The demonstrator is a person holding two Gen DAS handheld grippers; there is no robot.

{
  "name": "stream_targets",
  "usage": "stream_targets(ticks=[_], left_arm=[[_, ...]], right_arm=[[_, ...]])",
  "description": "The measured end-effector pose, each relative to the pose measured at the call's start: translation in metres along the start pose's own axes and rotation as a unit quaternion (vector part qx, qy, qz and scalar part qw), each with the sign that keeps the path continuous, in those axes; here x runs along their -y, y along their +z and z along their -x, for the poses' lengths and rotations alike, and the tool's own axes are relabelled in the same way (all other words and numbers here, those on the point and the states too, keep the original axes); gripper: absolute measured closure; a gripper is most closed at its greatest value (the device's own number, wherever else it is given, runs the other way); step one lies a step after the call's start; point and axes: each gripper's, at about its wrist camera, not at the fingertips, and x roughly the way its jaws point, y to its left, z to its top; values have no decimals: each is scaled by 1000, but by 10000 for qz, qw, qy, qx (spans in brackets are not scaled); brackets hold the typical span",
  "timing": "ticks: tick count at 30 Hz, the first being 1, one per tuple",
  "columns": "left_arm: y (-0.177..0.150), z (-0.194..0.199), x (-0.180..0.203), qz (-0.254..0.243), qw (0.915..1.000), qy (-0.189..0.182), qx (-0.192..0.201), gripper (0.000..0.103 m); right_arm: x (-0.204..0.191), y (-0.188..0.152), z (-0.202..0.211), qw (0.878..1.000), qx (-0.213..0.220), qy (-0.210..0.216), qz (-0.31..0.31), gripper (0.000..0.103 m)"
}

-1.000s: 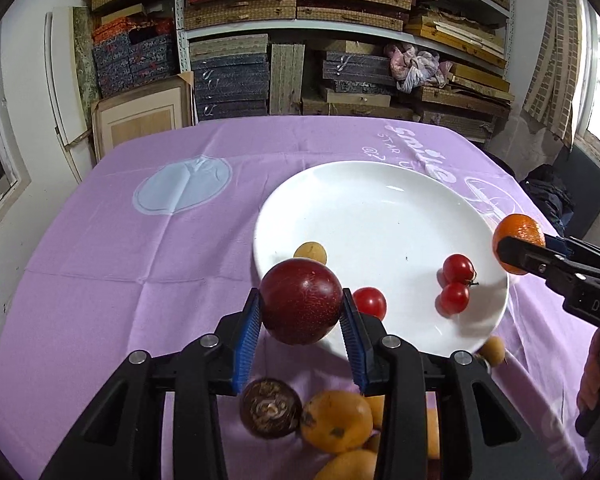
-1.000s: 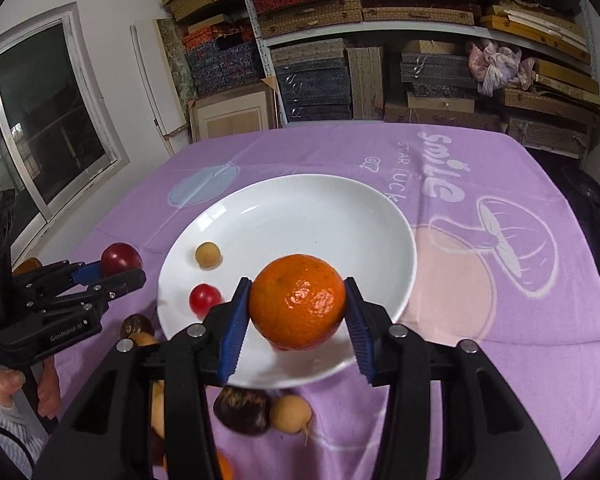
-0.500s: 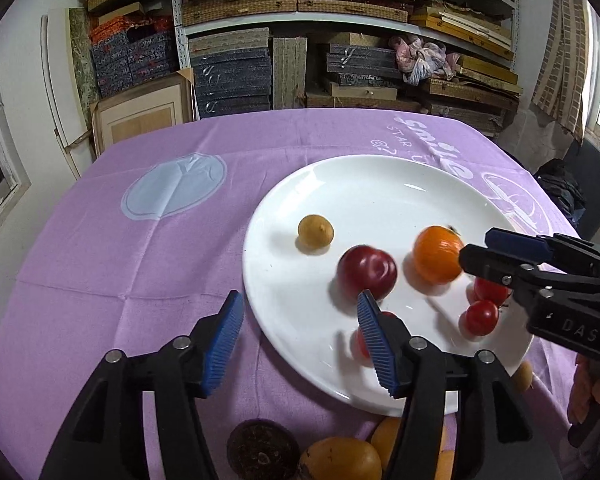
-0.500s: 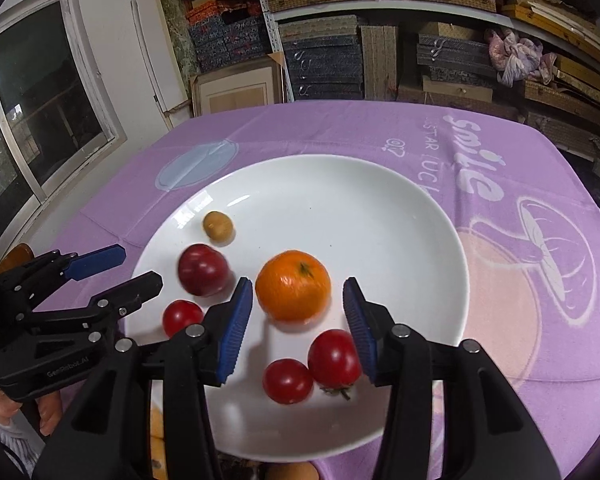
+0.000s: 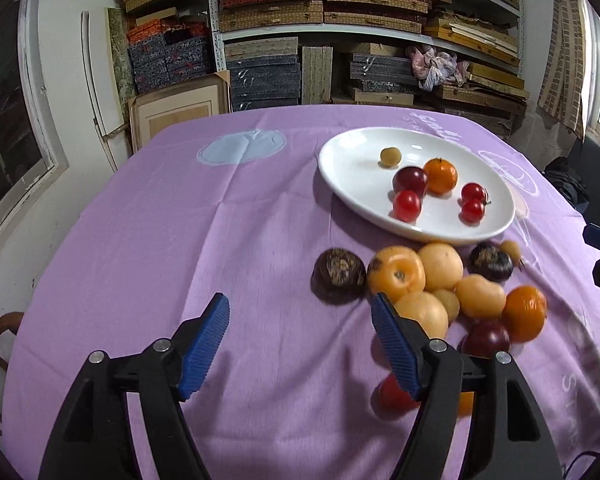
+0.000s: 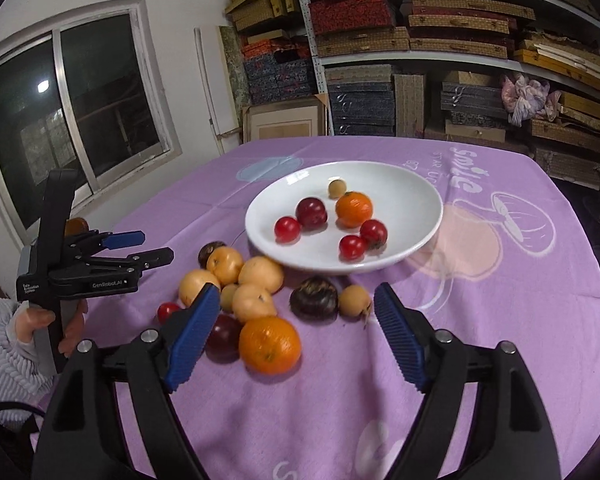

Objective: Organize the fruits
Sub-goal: 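Grasp a red tomato with the left gripper while the right grasps another mandarin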

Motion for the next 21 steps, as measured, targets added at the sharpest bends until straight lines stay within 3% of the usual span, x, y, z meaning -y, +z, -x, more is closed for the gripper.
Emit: stream_targets(ticks=[6,12,14,18,20,21], left_arm=[[-24,6,12,-131,9993,-335,-31,29],[-36,8,30,-498,9974,-515,-71,29],[-39,7,37,-667,9969,-416,-70,29],[-38,2,39,-699,9956,-603,-175,29],[-38,0,38,-647,9956,-650,-212,37],[-37,-1,39,-642,9952,-696,-240,50]], right_arm=[[-20,-25,-13,9989,-322,-65,320,26],[-18,-29,-22,9986,-453,-28,270,26],[-17,-30,-23,9984,-493,-28,276,26],[-19,-32,-26,9980,-539,-28,315,26],[-20,-32,-28,9977,-588,-43,339,28],[-21,-33,-30,9975,-622,-40,344,31]])
